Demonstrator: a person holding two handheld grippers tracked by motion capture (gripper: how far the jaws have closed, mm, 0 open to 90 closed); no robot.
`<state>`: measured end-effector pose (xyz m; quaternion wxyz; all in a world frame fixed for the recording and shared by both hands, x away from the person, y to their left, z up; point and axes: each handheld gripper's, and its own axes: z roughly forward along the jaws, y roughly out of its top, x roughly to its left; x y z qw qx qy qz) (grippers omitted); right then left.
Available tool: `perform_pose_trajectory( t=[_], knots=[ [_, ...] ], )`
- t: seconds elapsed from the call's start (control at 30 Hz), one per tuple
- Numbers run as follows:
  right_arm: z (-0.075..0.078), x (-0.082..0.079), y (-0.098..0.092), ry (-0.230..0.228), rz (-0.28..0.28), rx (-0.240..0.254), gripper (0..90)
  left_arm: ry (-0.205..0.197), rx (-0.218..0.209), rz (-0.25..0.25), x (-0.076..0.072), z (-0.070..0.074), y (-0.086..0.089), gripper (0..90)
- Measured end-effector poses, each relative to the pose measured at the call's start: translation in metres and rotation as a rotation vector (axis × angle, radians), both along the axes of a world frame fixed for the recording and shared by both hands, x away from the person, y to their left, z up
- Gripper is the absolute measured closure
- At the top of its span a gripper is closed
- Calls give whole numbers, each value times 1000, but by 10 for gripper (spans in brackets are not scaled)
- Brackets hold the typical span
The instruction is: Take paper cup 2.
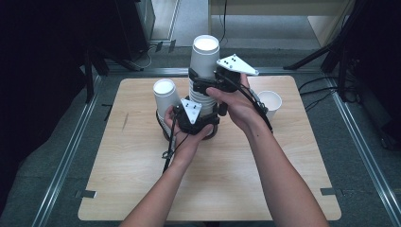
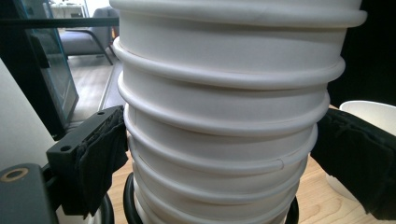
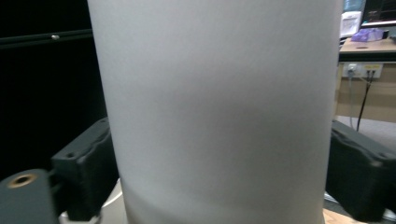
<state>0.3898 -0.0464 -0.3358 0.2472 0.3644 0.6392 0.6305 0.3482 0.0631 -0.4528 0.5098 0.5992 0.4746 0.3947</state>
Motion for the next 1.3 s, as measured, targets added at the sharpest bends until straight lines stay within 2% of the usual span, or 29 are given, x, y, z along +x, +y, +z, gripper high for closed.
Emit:
perform_pose_trajectory(
  t=[0.33,0.47,0.63,1.0,1.3],
  knots=[
    [0,-1,0,-13,-11,-4,124,-2,3,-3,-1,0,1,54],
    [5,-2,0,-23,-19,17,123,0,4,-3,-1,1,1,56],
    [9,-4,1,-39,-28,13,124,0,2,-2,-1,0,1,57],
    [18,-9,3,-123,-77,36,142,7,-6,-9,-2,1,2,64],
    [29,-13,3,-161,-116,59,144,9,-8,-8,-2,1,2,65]
  ],
)
